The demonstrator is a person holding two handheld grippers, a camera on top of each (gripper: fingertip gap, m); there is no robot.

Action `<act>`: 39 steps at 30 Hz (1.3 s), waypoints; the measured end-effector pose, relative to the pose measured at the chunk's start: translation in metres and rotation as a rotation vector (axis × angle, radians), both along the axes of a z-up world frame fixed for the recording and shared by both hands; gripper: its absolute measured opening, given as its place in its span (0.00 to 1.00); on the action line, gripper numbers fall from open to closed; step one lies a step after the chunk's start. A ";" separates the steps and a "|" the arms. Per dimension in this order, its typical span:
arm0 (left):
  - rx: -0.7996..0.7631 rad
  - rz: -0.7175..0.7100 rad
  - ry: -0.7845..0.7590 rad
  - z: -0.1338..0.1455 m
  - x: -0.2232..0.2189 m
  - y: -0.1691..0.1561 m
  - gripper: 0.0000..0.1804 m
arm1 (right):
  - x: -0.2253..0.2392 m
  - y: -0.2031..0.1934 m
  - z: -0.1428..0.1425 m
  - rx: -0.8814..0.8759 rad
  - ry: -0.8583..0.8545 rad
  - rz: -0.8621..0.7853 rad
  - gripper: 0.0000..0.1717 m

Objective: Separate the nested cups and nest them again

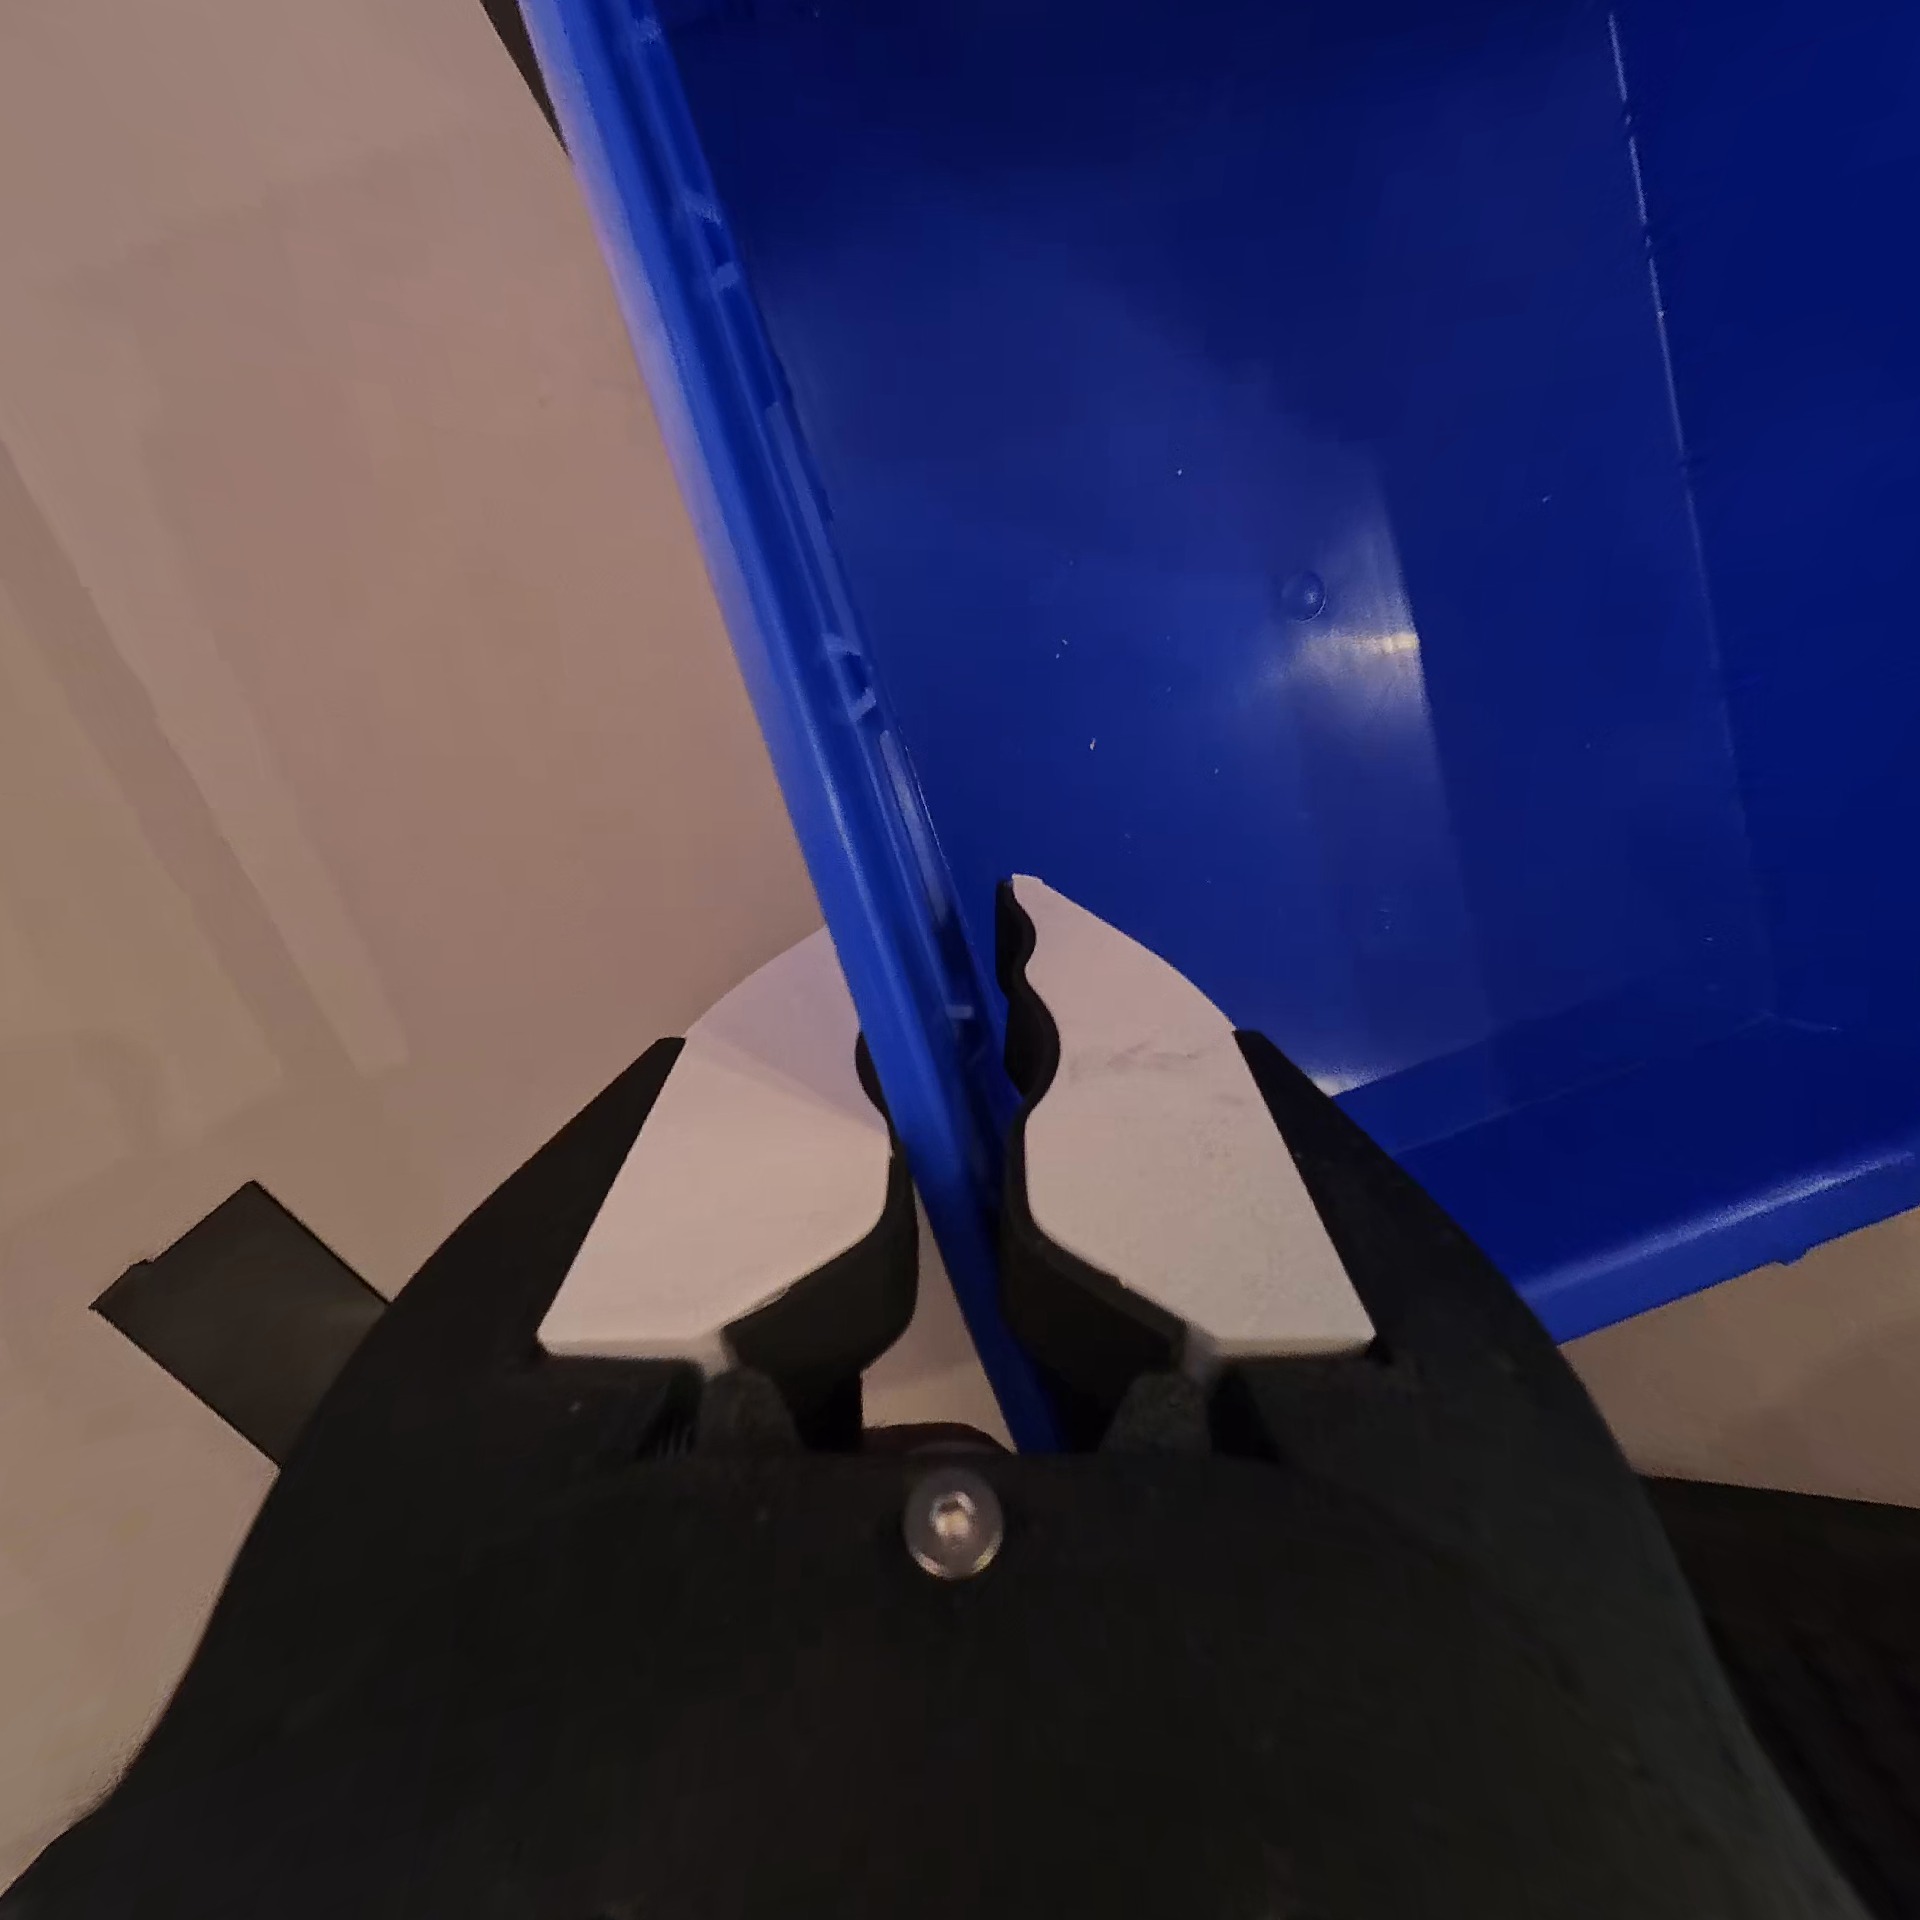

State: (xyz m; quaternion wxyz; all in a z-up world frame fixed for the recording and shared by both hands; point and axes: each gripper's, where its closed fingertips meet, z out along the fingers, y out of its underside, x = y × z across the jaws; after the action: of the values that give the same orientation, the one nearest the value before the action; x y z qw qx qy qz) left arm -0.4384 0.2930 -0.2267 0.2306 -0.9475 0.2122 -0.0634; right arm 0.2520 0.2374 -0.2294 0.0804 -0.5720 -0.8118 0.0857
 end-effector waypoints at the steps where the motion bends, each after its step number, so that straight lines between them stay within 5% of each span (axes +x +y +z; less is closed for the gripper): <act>1: 0.011 0.001 -0.003 0.002 0.000 0.000 0.07 | -0.007 -0.001 0.000 -0.009 -0.003 0.001 0.04; 28: 0.224 0.127 -0.045 0.044 -0.072 -0.058 0.07 | -0.184 -0.026 -0.002 -0.039 0.038 -0.157 0.05; 31: 0.234 0.138 -0.046 0.046 -0.076 -0.064 0.07 | -0.187 -0.023 0.002 0.014 0.061 -0.148 0.15; 39: 0.276 0.145 -0.048 0.061 -0.073 -0.078 0.07 | -0.138 -0.009 0.037 0.092 0.193 -0.348 0.21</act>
State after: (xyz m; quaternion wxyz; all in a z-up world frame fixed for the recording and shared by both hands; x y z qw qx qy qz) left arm -0.5116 0.2151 -0.1662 0.3675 -0.9179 0.1445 -0.0394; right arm 0.1141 0.2282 -0.1928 0.1973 -0.6886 -0.6923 0.0877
